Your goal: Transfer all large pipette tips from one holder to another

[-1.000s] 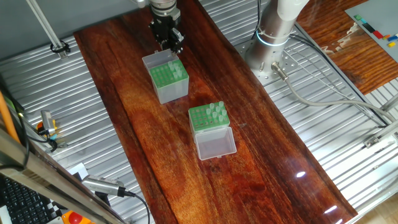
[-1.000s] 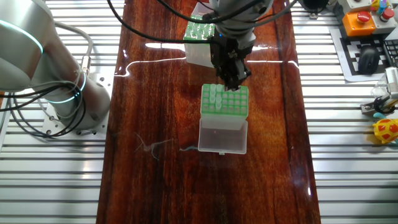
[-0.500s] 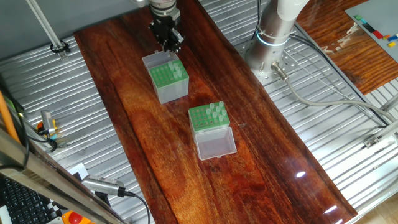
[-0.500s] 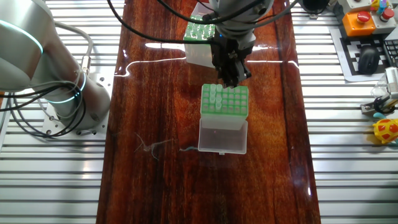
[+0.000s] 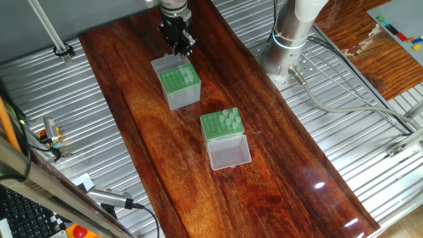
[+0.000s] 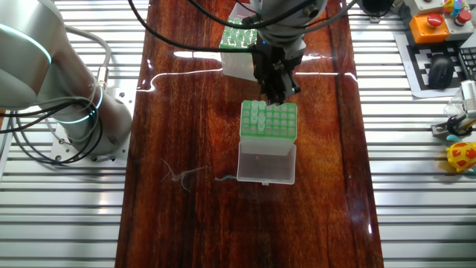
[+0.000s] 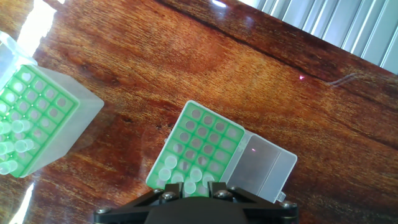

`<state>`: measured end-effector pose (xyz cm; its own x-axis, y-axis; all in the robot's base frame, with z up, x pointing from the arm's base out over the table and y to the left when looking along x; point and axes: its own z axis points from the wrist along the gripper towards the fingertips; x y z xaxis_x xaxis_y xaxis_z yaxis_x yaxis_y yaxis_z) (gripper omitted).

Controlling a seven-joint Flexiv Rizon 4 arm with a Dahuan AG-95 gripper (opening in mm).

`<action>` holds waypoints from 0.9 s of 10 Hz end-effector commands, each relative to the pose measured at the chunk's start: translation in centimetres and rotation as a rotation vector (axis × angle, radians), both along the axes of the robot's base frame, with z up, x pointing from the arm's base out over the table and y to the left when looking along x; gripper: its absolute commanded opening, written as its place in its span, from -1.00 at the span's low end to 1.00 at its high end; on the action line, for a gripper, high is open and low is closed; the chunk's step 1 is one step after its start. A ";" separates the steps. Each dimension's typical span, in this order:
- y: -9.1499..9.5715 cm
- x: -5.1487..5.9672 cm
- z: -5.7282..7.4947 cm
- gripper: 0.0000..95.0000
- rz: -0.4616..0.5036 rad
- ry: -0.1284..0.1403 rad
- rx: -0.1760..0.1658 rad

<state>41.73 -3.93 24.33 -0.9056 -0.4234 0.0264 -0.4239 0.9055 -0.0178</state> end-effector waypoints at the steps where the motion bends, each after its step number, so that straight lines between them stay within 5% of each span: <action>1: 0.0 0.0 0.0 -0.60 0.000 -0.001 0.000; 8: 0.0 0.0 0.0 -0.60 0.000 -0.001 0.000; 9: 2.3 0.9 3.5 -0.60 -0.043 0.012 0.010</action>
